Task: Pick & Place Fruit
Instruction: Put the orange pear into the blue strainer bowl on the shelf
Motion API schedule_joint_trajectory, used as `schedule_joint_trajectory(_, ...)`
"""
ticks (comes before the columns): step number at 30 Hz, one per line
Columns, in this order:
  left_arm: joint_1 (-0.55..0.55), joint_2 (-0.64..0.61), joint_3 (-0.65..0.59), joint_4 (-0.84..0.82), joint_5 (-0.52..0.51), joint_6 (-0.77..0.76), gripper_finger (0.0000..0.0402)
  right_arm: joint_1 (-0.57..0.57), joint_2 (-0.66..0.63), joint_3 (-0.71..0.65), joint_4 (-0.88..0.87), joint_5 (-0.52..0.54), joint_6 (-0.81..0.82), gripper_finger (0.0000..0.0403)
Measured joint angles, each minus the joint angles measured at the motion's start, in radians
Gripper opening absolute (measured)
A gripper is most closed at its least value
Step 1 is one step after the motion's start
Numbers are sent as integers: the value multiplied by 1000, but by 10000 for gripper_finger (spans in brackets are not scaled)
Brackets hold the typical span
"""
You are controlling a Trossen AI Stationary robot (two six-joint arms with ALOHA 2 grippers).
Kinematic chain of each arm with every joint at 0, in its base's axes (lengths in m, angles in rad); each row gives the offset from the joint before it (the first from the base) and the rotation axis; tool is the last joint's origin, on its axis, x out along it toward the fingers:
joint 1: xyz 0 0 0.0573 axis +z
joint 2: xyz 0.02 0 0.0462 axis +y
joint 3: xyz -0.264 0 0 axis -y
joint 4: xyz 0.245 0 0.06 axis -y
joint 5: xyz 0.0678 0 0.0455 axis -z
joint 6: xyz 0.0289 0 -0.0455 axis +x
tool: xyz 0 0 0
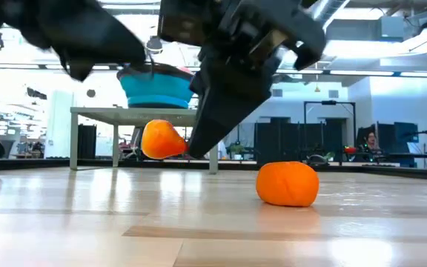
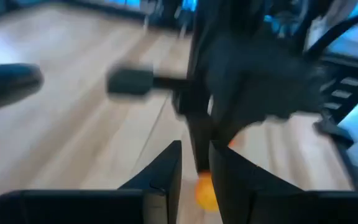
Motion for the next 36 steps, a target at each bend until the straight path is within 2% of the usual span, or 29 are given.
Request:
schedule_joint_trajectory(3,-54,-59,0,16,-61,112,76,14,-12,-1,-23,-6,17,4)
schedule_joint_trajectory(6,-102,-68,0,55,-84,210,76,28,-43,0,-74,7,41,4)
schedule_joint_trajectory(10,-119,-13,0,113,-73,253,76,53,-84,-5,-158,83,98,2)
schedule_joint_trajectory(14,-77,96,3,265,-11,322,87,92,-145,-96,-57,138,125,3)
schedule_joint_trajectory(19,2,224,72,377,160,417,151,114,-236,-264,152,140,172,1)
schedule_joint_trajectory(24,64,284,136,380,206,473,243,100,-309,-361,260,142,200,3)
schedule_joint_trajectory(27,85,289,152,381,204,479,283,97,-335,-380,293,137,201,1)
schedule_joint_trajectory(31,104,288,155,375,211,479,297,94,-341,-382,320,142,200,1)
schedule_joint_trajectory(36,105,288,156,376,207,478,280,94,-341,-382,333,144,200,1)
